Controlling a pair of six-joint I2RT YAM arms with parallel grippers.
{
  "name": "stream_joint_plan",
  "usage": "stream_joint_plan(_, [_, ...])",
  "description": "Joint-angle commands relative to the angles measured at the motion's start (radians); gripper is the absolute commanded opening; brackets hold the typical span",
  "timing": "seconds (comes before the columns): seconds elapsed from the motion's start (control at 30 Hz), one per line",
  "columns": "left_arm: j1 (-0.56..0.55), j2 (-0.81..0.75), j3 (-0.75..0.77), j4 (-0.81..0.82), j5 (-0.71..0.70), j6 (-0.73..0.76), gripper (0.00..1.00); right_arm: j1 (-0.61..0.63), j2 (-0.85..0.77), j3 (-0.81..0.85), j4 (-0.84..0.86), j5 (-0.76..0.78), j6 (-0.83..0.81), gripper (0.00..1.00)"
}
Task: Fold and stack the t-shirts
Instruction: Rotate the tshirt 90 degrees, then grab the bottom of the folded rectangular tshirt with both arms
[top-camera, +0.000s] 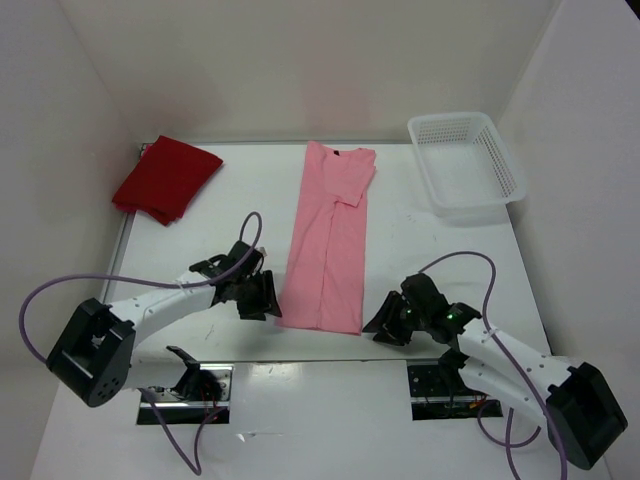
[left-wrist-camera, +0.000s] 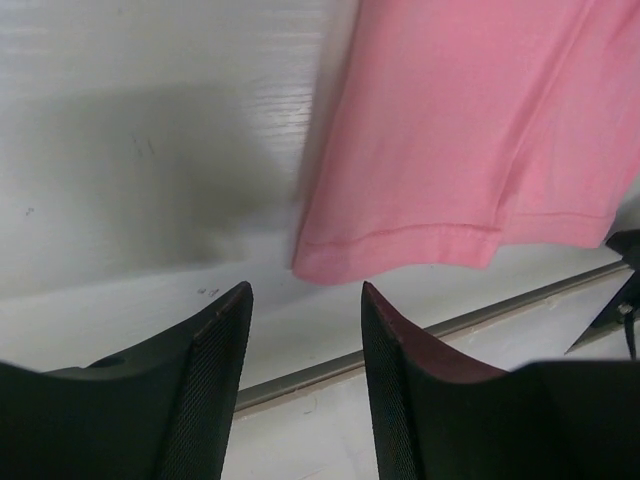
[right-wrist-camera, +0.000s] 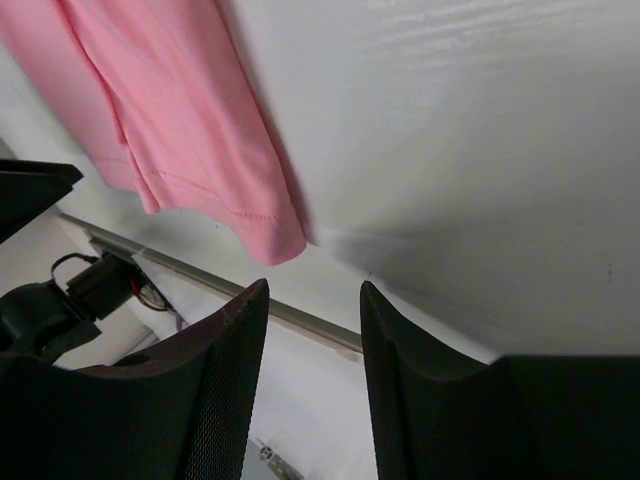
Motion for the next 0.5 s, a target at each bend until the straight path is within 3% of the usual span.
stream_joint_plan(0.0, [0.005, -0.018, -0.064, 0.038, -0.005, -0.066, 0.56, 0.013, -0.051, -0.048, 0.035, -0.032, 0.076, 0.47])
stream_joint_plan(0.17, [0.005, 0.088, -0.078, 0.109, 0.041, -0.066, 0.56, 0.013, 0.016, -0.004, 0.072, -0.009, 0.066, 0.47])
stream_joint_plan(0.37, [0.005, 0.097, -0.065, 0.135, 0.051, -0.089, 0.45, 0.023, 0.220, 0.085, 0.164, 0.009, 0.026, 0.47])
stream_joint_plan(0.47, [0.005, 0.097, -0.065, 0.144, 0.051, -0.089, 0.38, 0.023, 0.230, 0.096, 0.164, 0.031, 0.016, 0.42])
